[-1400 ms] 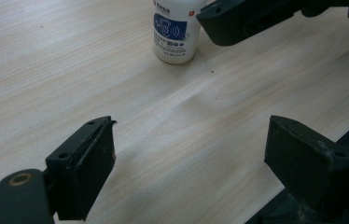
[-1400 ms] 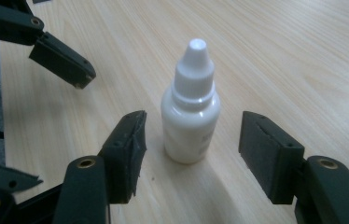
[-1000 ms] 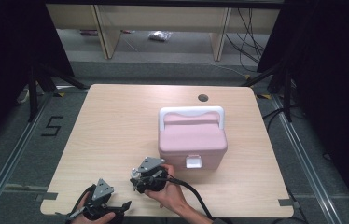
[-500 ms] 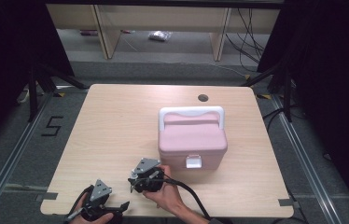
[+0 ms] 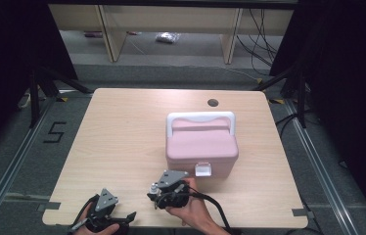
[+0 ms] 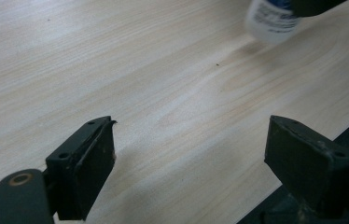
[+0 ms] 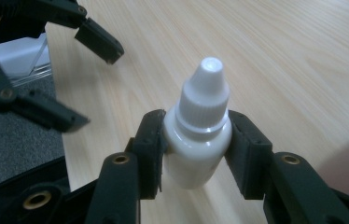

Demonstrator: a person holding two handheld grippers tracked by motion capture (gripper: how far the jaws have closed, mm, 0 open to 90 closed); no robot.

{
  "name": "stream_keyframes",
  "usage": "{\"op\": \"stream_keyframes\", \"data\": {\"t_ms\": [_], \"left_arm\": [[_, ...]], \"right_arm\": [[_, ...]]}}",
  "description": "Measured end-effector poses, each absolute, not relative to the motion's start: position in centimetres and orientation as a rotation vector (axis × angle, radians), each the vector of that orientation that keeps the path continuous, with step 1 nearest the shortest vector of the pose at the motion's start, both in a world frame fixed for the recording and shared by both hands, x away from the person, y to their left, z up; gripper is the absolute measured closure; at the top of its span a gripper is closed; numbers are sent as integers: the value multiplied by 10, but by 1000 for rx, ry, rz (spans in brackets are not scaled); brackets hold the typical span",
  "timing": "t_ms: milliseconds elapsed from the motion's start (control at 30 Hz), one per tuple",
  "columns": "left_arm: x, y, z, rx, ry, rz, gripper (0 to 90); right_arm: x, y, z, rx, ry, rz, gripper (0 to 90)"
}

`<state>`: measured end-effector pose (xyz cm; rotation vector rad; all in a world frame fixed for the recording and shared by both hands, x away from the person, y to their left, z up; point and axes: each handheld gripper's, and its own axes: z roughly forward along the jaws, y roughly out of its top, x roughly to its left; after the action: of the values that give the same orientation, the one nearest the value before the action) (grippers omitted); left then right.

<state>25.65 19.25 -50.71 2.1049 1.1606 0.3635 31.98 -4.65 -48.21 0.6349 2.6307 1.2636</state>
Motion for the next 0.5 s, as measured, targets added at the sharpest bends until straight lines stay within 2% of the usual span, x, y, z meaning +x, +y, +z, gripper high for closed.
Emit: {"op": "stream_keyframes", "data": {"t_ms": [500], "left_arm": [[256,191,-508,2114,1153,373,155]], "right_arm": [[293,-126,-471,746,2590,1279,605]]}}
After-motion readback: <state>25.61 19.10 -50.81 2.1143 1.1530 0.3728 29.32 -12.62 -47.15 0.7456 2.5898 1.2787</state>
